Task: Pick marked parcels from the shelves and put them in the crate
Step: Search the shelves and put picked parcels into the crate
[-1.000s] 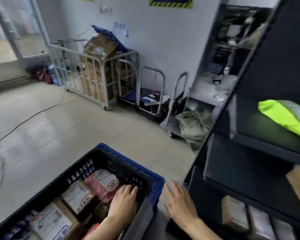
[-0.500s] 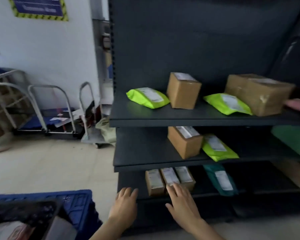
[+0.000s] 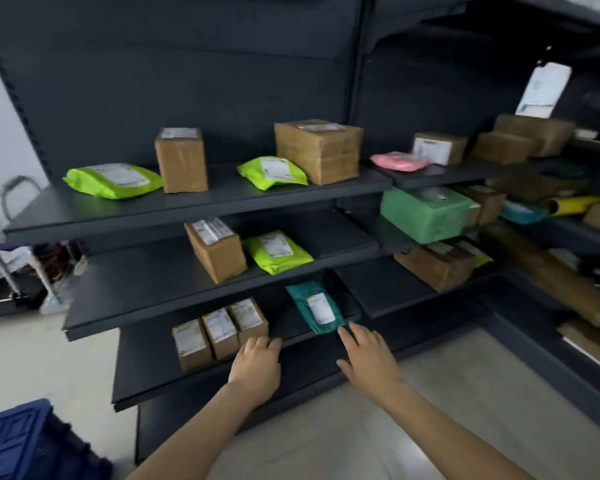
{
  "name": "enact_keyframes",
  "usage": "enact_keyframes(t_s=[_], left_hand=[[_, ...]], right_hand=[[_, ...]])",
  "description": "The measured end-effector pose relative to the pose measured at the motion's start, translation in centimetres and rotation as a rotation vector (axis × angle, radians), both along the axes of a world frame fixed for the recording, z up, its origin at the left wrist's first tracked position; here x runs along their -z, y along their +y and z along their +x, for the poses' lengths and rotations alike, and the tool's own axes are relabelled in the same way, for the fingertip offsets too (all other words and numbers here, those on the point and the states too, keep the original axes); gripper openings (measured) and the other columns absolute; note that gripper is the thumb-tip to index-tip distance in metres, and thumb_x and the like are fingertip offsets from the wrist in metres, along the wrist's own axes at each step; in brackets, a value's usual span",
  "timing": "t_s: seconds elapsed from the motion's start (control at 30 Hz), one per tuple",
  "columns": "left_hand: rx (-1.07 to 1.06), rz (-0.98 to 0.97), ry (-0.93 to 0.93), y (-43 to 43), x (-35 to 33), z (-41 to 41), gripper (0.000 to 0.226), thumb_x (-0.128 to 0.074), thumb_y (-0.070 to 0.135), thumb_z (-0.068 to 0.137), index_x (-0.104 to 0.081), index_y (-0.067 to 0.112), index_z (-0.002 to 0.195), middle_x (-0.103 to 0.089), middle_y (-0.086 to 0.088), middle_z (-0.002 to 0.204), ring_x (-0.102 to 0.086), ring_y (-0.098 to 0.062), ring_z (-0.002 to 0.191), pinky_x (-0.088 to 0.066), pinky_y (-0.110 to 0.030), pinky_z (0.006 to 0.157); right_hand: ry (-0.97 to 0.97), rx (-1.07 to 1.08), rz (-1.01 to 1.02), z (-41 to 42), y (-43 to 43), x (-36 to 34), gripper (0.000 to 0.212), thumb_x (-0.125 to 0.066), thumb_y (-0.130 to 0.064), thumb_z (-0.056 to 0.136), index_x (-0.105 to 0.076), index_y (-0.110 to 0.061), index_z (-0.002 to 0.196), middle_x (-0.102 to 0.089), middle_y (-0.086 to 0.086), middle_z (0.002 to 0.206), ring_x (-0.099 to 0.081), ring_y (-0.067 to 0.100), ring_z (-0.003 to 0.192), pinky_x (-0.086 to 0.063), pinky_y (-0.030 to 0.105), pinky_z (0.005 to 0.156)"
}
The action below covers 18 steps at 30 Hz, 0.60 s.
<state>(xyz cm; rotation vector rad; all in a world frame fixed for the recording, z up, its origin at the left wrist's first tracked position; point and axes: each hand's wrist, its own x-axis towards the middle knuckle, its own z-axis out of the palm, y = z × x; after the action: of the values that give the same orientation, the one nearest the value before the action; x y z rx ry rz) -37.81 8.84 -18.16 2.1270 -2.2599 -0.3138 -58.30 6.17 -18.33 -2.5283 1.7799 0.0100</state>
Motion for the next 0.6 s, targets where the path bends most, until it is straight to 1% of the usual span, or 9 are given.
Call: enact_keyframes(t_s=[0.07,0.23,0.37,0.47,0.6], left_hand=[[0.051,-0.011,0.003,-0.7,-0.4,-3.5,0.052,-0.039,0.021,0.096,-0.027,0.014,0.146,-0.037,-0.008,0.144,-0.031,-0.027,0.134,-0.026,-0.033,0.112],[0.172,-0.033,-0.013,-3.4,-0.9,-11.2,0.052,-0.04,0.02,0.094,-0.029,0.014,0.145,-0.038,-0.007,0.143,-0.03,-0.026,0.135,-0.026,-0.033,0.112],[0.275,-0.032,-0.046,-6.5,-0.7,-16.6,0.05,-0.039,0.02,0.094,-0.03,0.012,0.143,-0.038,-0.009,0.142,-0.031,-0.027,0.134,-0.026,-0.034,0.112],[0.336,-0.046,-0.032,-9.7,-0.5,-20.8,0.051,-0.038,0.018,0.095,-0.029,0.012,0.144,-0.037,-0.009,0.142,-0.029,-0.026,0.135,-0.025,-0.033,0.112],[0.41,-0.055,-0.019,-14.6,-0.2,-26.8,0.052,-0.037,0.022,0.096,-0.025,0.011,0.146,-0.033,-0.009,0.146,-0.027,-0.027,0.136,-0.023,-0.032,0.113]], right_hand=[[0.0,0.04,-0.032,-3.3,0.3,-0.6,0.062,-0.04,-0.037,0.097,-0.014,-0.015,0.148,-0.017,0.01,0.154,-0.017,0.022,0.142,-0.012,0.038,0.116],[-0.034,0.157,-0.006,-11.1,0.2,-0.8,0.06,-0.038,-0.037,0.097,-0.013,-0.018,0.148,-0.016,0.006,0.155,-0.016,0.019,0.143,-0.009,0.037,0.117],[-0.059,0.25,0.003,-16.4,-0.7,-0.8,0.059,-0.038,-0.036,0.098,-0.013,-0.019,0.148,-0.015,0.005,0.156,-0.016,0.018,0.143,-0.01,0.037,0.117],[-0.046,0.3,0.019,-20.2,-2.5,-1.0,0.059,-0.037,-0.035,0.098,-0.011,-0.018,0.148,-0.014,0.008,0.156,-0.015,0.021,0.143,-0.009,0.038,0.118],[-0.039,0.362,0.018,-25.7,-6.2,-0.9,0.06,-0.038,-0.035,0.098,-0.011,-0.018,0.149,-0.014,0.009,0.156,-0.016,0.023,0.143,-0.009,0.038,0.117]])
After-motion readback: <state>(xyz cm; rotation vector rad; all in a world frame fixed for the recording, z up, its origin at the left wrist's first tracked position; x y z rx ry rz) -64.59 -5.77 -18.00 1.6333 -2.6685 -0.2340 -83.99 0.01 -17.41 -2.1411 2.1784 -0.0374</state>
